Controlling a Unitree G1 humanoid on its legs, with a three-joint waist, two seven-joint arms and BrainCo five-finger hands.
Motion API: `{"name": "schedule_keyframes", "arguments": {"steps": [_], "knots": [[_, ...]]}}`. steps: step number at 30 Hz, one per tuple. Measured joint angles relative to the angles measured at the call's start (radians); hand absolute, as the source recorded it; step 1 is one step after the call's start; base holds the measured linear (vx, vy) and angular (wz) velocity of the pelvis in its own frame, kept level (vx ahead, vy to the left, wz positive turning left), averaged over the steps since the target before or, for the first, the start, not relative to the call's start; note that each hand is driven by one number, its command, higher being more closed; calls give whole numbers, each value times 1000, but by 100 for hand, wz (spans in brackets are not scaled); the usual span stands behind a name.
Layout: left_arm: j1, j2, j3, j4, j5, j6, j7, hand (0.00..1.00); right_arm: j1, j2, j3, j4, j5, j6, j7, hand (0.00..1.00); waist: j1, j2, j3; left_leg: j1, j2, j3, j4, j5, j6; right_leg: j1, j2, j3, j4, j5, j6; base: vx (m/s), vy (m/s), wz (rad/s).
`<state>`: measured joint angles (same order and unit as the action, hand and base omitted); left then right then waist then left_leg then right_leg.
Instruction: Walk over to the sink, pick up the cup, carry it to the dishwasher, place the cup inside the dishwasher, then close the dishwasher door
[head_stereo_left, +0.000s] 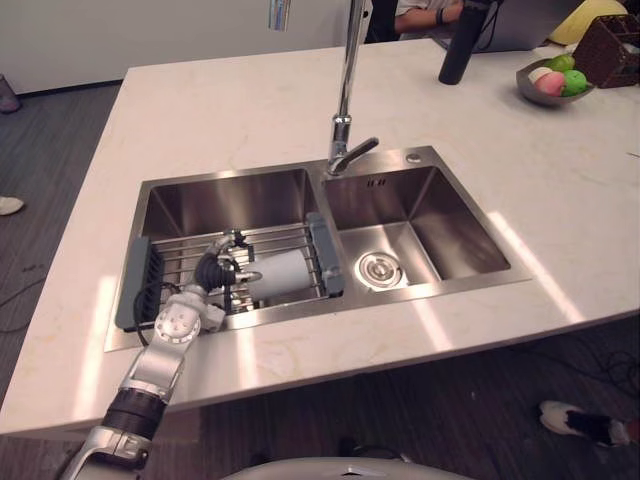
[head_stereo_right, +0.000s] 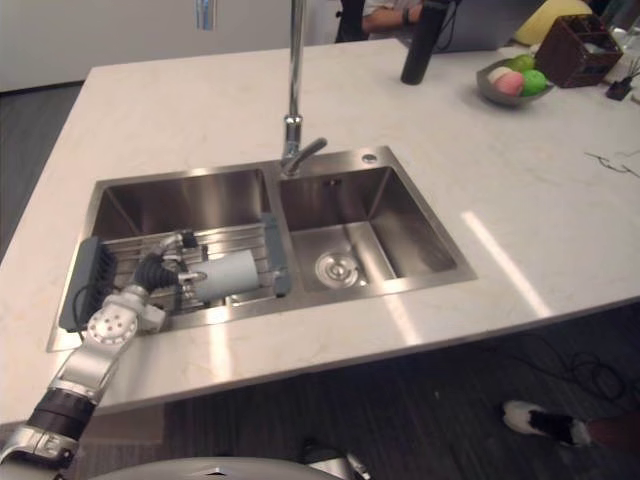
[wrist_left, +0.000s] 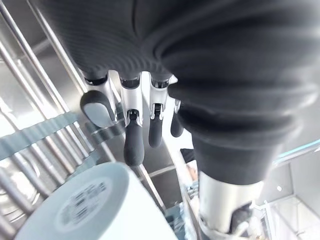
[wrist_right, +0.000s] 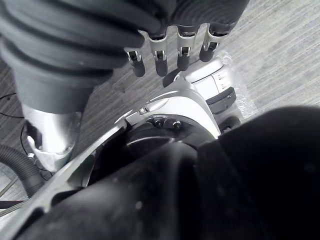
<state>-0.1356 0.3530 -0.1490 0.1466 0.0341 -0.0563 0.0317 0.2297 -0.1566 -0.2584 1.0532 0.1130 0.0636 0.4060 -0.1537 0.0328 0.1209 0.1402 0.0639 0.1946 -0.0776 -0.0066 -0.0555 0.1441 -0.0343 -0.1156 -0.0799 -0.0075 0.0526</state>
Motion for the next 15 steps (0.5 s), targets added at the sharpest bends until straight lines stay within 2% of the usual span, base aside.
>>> {"name": "schedule_keyframes", "arguments": {"steps": [3, 6, 7, 11, 15], "knots": [[21, -21, -10, -20, 111, -22, 4, 100, 15, 0, 0, -15, 0, 2, 0, 0, 16, 4, -6, 3, 1, 0, 0, 2, 1, 4, 0, -2, 0, 1, 1, -43, -23, 2], [35, -21, -19, -20, 187, -23, -16, 100, 16, 0, 0, -16, -1, 6, -1, 0, 18, 4, -13, 3, 2, -1, 0, 5, 1, 4, 1, -2, 0, 2, 1, -45, -21, 1], [38, -20, -33, -20, 228, -15, -19, 0, 19, -1, 0, -16, -1, 6, -1, 0, 20, 4, -18, 3, 2, -1, 0, 5, 1, 4, 1, -2, 0, 3, 1, -36, -20, 0], [41, -15, -64, -61, 315, 42, -21, 0, 23, -1, 0, -15, 0, 7, -1, 0, 22, 6, -26, 3, 2, -1, 0, 7, 3, 4, 1, -2, 0, 5, 3, -32, -15, 0], [44, 5, -86, -233, 413, 46, -22, 0, 26, -1, -1, -12, 0, 6, -3, 0, 29, 6, -29, 2, 1, -4, 0, 7, 3, 5, -1, -4, 0, 6, 4, 0, 0, 0]]}}
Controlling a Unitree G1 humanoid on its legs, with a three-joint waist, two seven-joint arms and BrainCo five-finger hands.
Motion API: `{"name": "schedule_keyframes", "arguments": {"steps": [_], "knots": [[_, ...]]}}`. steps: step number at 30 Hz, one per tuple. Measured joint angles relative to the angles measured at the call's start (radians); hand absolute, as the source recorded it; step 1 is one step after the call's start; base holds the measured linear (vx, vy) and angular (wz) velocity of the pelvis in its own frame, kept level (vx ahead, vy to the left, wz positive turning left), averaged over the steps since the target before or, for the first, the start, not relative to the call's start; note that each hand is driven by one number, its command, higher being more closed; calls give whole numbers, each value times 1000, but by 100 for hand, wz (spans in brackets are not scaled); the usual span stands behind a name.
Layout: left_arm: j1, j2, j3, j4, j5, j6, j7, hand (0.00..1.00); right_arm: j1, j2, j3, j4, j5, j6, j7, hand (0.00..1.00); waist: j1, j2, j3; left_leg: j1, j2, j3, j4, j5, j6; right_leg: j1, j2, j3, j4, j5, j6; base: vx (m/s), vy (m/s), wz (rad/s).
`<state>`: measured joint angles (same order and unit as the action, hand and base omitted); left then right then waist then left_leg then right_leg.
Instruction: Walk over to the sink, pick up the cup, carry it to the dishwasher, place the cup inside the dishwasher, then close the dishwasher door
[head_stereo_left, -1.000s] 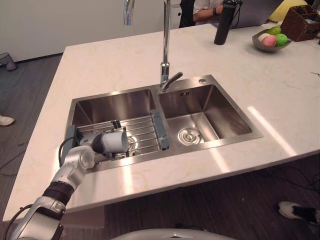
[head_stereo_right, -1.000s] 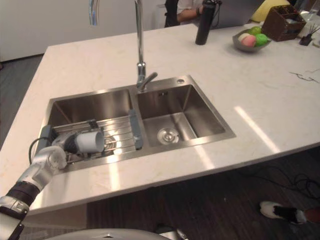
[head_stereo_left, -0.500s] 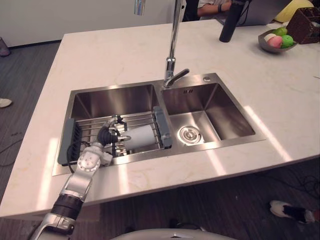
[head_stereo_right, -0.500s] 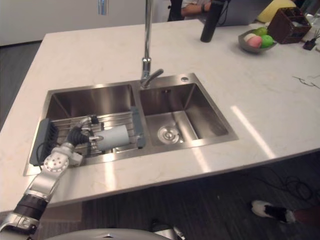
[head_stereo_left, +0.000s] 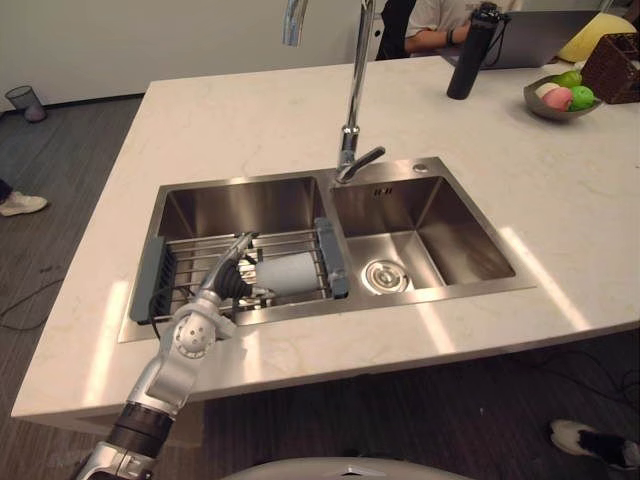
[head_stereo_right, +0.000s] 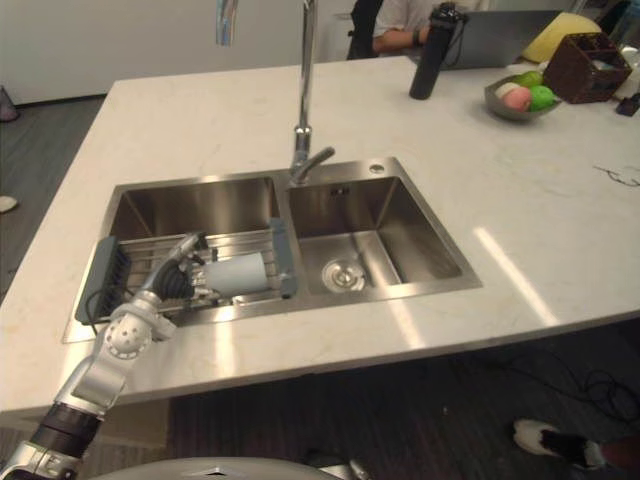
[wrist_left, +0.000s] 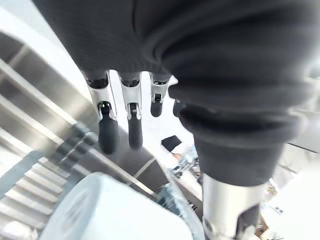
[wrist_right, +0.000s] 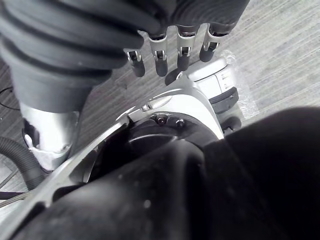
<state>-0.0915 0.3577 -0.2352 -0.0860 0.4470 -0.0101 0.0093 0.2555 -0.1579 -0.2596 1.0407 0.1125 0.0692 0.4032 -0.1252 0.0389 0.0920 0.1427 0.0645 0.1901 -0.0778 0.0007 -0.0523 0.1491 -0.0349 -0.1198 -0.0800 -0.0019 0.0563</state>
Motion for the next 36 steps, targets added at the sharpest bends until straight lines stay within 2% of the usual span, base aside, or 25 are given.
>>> {"name": "schedule_keyframes", "arguments": {"steps": [3, 10, 15, 19, 23, 27, 36], "knots": [[-1, 3, -44, -93, 68, -3, -23, 0, 2, -1, 0, 4, 0, -1, -3, 0, 8, 1, -5, 0, -2, -4, 0, 1, 1, 3, -1, -5, 0, 0, 1, -13, -13, 4], [-6, 7, -93, -101, 107, 17, -69, 0, 2, -1, 3, 33, 7, -5, -13, 0, 8, -2, -22, -4, -4, -21, 0, 6, 3, 5, -3, -20, 0, 0, 1, -35, -14, 6], [-28, 26, -135, -101, 128, 62, -108, 0, -1, -1, 5, 36, 7, -9, -14, 0, 2, -2, -24, -4, -4, -21, 0, 6, 3, 5, -3, -18, -1, 0, 1, 0, 0, 0], [-51, 28, -166, -94, 149, 119, -131, 0, -5, -2, 14, 36, 7, -7, -16, 0, -10, -2, -24, -4, -3, -10, 0, 5, 2, -2, -1, -5, -1, 1, 2, -9, -8, -9], [-113, 35, -195, -41, 173, 154, -168, 0, -8, -1, 21, 36, 7, -6, -16, 0, -20, -2, -24, -5, -3, 3, 0, 3, 2, -9, -1, 5, -1, 4, 3, -1, -5, -8], [-162, 58, -200, 2, 175, 165, -190, 0, -16, -1, 23, 36, 7, 0, -16, 0, -37, -2, -24, -5, -2, 9, 0, 2, 3, -12, -1, 12, -1, 6, 3, -11, -11, -5], [-214, 74, -200, 43, 166, 187, -214, 0, -18, 0, 23, 35, 17, 1, -13, 0, -43, 1, -22, -3, -4, 27, 0, 1, 4, -18, -3, 27, -1, 12, 5, -12, -7, -5]]}}
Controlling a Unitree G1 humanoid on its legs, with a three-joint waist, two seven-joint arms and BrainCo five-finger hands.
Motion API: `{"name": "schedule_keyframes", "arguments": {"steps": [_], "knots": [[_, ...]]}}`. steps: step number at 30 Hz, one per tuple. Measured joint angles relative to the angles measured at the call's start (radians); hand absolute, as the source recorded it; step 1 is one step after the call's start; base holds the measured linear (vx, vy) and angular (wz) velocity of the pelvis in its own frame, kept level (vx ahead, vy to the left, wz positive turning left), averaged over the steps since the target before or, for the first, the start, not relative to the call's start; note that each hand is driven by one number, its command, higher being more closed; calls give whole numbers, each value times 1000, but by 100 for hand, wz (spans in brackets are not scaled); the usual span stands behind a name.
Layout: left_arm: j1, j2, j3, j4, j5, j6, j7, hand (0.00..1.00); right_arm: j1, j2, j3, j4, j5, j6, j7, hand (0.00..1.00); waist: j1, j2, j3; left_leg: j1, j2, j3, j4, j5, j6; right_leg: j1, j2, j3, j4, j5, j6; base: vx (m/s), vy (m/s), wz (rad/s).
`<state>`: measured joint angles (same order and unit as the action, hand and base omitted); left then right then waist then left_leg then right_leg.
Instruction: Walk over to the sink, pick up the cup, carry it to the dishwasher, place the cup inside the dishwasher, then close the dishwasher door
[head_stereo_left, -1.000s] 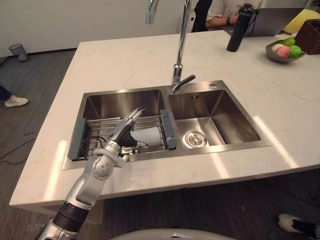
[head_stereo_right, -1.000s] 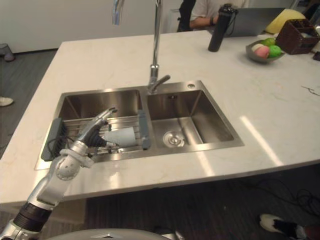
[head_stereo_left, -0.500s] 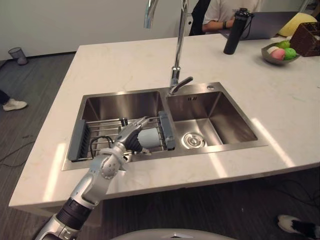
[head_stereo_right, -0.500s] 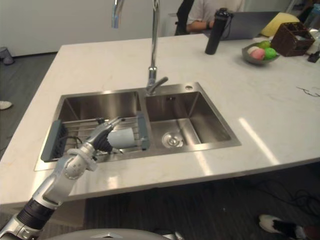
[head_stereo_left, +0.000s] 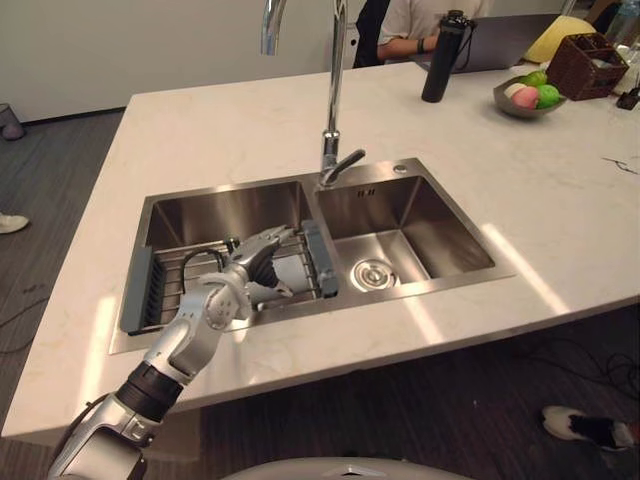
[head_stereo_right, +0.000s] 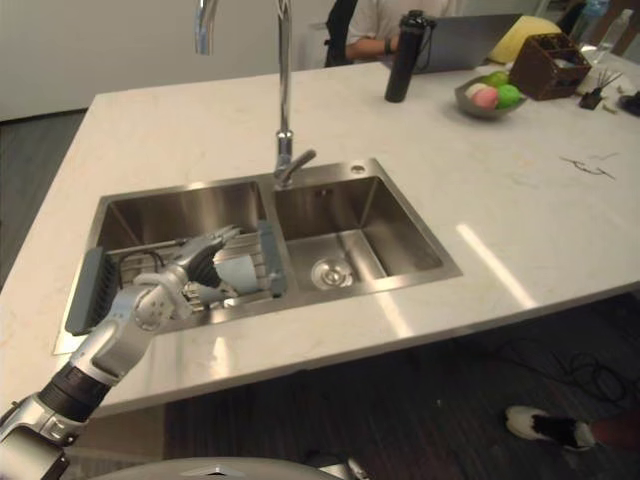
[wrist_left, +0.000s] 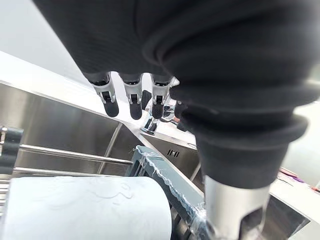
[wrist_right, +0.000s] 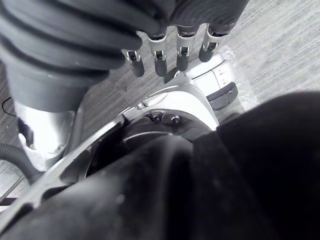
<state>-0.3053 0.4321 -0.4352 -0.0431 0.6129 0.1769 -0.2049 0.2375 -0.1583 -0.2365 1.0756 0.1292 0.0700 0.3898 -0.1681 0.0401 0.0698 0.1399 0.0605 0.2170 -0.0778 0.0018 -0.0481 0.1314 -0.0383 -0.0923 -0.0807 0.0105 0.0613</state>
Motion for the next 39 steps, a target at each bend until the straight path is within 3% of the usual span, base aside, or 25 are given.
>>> {"name": "schedule_keyframes", "arguments": {"steps": [12, 22, 28, 39], "knots": [[0, 1, -1, 39, 2, 49, -50, 0, -1, -1, 0, -4, 4, 0, 0, 0, -1, 6, 7, -2, -1, -4, 0, 0, 0, -2, -1, -3, 0, -1, 0, 0, 0, 0], [0, -2, -1, 90, 2, 77, 26, 0, -3, 1, 0, -4, 22, 2, -1, 0, -4, 5, 16, -3, -3, -6, 0, 1, 1, -2, -2, -4, 0, -1, 1, 0, 0, 0], [0, -15, -1, 138, 3, 81, 31, 0, -4, 3, 0, -4, 22, 2, -1, 0, -7, 3, 20, -3, -2, -5, 0, 1, 1, -2, -2, -4, 0, -1, 1, 0, 0, 0], [0, -35, -48, 184, 120, 89, 28, 0, -6, 4, -1, -4, 22, -1, -1, 0, -24, 6, 22, -8, -1, 2, 0, 0, 0, -11, 0, 3, 0, 0, 0, 0, 0, -1]]}}
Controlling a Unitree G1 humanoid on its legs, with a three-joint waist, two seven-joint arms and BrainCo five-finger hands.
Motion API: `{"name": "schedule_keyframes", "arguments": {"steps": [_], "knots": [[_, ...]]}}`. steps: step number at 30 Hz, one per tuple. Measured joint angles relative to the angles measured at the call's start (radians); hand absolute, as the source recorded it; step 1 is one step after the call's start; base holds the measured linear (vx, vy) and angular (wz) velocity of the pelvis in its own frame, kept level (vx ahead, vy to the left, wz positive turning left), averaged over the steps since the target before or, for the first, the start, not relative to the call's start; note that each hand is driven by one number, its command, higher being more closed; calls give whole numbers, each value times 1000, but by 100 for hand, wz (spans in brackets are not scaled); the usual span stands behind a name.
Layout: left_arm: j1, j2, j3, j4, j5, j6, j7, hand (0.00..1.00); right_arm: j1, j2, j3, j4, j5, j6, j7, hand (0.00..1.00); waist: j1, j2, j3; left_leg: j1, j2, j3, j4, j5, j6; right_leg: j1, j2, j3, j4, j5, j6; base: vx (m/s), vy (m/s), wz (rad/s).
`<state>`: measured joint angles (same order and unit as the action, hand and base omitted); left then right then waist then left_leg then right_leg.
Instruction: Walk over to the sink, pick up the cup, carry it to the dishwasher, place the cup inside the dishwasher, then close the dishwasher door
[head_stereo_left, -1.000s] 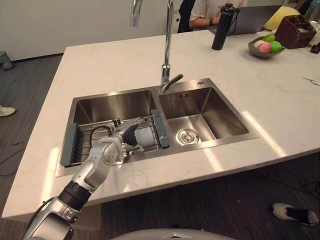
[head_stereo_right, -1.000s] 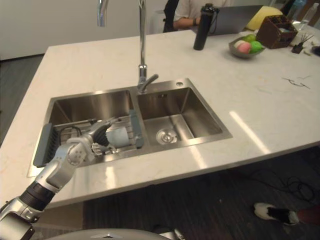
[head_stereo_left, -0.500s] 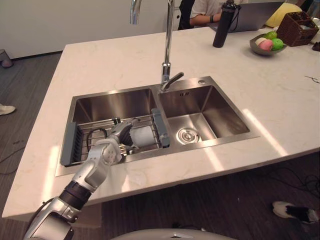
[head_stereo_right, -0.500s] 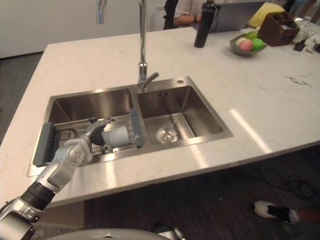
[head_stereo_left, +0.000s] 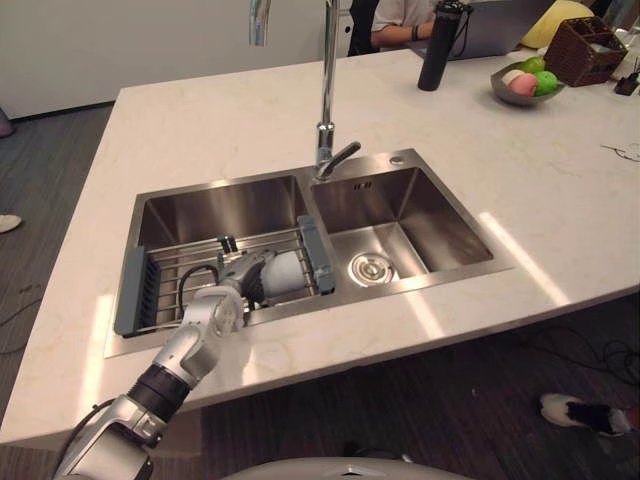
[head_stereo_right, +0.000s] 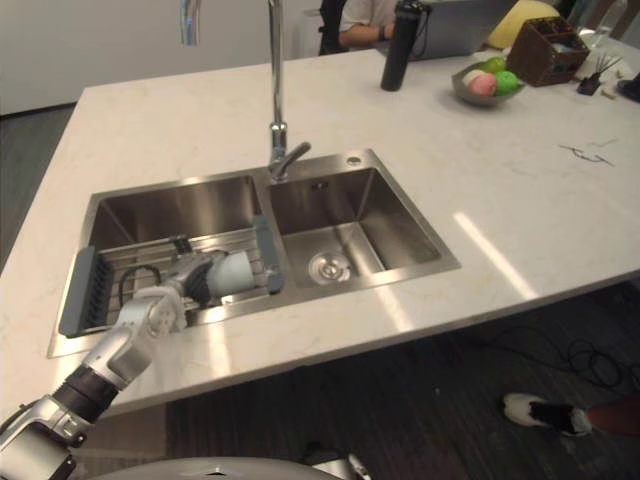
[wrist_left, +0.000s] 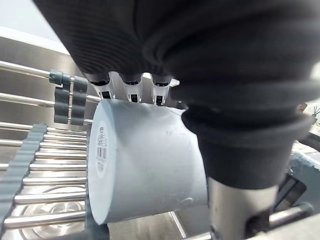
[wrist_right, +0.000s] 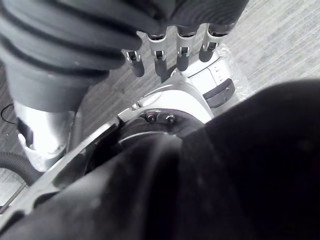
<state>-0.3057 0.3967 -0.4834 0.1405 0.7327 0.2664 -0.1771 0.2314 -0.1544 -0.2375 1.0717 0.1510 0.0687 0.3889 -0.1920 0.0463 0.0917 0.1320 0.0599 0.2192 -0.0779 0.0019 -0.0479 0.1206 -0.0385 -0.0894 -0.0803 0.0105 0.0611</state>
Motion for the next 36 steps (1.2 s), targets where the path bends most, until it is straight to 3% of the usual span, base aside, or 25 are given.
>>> {"name": "schedule_keyframes", "arguments": {"steps": [12, 18, 24, 36], "knots": [[-26, -16, -39, 46, 37, 46, -16, 0, -3, -4, 9, -3, -1, 1, 0, 0, -14, 8, 2, 1, 1, 4, 0, 0, 0, 0, 1, 5, 0, 1, -2, 0, 0, 0], [-59, -16, -45, 93, 33, 64, -74, 0, -9, -10, 29, -7, -1, 6, 0, 0, -24, 14, 4, 5, 1, 11, 0, -1, -1, -1, 2, 15, -1, 4, -3, -3, -2, -4], [-75, -15, -43, 122, -27, 67, -85, 0, -8, -16, 30, -36, -1, 45, 2, 0, -32, 23, 7, 7, 2, 21, 0, -2, -2, -4, 3, 23, -4, 5, -4, -10, -9, -4], [-77, 28, -11, 34, -121, 58, -103, 0, -5, -15, 31, -71, 0, 63, 3, 0, -28, 26, 21, 1, 1, 7, 0, -1, -1, -4, 1, 10, 0, 4, -3, 0, 0, 3]]}}
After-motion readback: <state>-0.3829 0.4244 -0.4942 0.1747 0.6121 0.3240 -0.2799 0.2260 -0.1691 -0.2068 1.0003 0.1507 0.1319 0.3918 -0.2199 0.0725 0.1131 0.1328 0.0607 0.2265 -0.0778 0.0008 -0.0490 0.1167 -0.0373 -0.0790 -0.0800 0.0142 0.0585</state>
